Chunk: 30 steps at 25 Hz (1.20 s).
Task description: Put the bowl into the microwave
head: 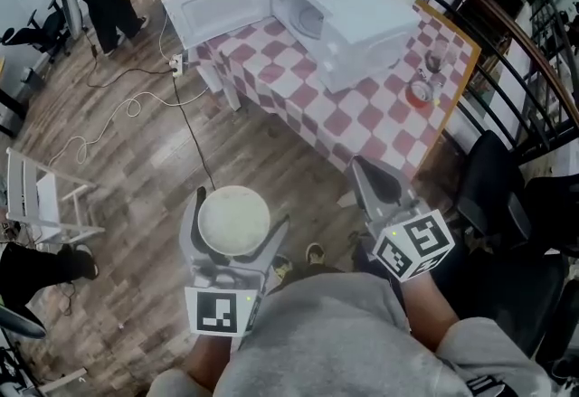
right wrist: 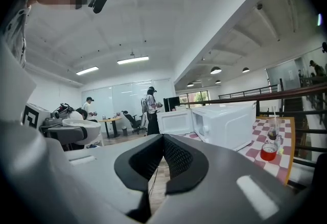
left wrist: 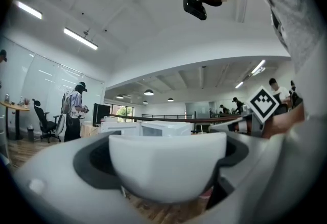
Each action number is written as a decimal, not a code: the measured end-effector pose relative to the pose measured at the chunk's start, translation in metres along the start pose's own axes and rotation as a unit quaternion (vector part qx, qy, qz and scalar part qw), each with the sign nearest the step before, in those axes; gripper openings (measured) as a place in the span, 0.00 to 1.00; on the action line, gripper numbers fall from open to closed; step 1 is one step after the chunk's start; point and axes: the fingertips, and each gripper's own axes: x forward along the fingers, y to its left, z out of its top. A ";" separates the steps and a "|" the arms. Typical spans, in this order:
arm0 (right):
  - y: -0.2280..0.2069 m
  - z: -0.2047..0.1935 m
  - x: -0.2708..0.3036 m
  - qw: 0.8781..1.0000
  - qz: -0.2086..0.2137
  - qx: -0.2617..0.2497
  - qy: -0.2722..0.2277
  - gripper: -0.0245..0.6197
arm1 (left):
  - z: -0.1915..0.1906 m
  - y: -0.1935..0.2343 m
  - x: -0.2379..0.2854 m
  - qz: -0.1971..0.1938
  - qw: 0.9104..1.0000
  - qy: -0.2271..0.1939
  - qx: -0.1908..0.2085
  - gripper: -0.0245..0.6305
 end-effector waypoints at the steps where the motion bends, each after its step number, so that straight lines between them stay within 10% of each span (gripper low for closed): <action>1: 0.003 0.000 0.000 1.000 0.000 -0.001 0.001 0.03 | 0.000 0.002 -0.002 -0.001 1.000 0.000 0.002 0.86; 30: 0.025 -0.012 0.030 1.000 0.027 -0.012 0.011 0.03 | -0.014 0.031 0.011 0.002 1.000 -0.001 -0.015 0.86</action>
